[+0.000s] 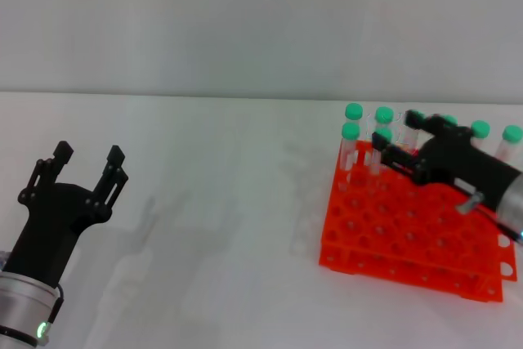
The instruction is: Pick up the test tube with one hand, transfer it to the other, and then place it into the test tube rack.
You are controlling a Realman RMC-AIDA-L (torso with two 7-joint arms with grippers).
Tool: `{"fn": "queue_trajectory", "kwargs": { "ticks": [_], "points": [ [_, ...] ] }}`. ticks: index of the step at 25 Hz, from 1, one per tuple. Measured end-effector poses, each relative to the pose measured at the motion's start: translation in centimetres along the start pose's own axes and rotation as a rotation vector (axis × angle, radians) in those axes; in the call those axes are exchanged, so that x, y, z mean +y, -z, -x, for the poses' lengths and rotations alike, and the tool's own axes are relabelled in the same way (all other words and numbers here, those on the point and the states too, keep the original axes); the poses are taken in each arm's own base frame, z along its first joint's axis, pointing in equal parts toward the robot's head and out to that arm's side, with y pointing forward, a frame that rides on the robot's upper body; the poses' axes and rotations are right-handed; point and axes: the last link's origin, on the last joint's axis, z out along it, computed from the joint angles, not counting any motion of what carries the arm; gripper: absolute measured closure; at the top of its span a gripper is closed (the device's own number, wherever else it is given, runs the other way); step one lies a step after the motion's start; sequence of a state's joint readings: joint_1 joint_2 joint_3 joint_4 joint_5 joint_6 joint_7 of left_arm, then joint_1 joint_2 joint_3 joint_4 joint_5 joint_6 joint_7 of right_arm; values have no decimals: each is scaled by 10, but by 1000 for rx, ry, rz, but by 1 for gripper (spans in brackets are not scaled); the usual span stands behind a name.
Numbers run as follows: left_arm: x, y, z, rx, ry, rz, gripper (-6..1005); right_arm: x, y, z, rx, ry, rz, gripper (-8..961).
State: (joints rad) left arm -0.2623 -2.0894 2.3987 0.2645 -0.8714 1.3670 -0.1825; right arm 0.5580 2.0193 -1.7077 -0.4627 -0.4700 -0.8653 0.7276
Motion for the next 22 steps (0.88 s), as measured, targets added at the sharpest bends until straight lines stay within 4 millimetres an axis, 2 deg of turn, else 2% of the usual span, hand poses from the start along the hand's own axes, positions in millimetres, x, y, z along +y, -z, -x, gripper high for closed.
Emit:
{"fn": "queue_trajectory", "kwargs": {
  "ticks": [3, 6, 11, 16, 19, 22],
  "points": [
    [-1, 0, 0, 0, -2, -5, 240, -8, 23, 1, -63, -35, -48, 460],
    [-2, 0, 0, 0, -3, -6, 240, -18, 45, 0, -121, -60, -96, 219],
    [-8, -1, -2, 13, -1, -43, 240, -39, 90, -11, -181, -11, -242, 84],
    [-9, -6, -5, 24, -2, -47, 240, -67, 135, -39, -168, -46, -532, 87],
    [-10, -11, -6, 28, -1, -49, 240, -75, 148, -50, -138, -47, -637, 88],
    [-11, -14, -7, 31, -1, -56, 240, -77, 150, -53, -120, -16, -680, 90]
  ]
}}
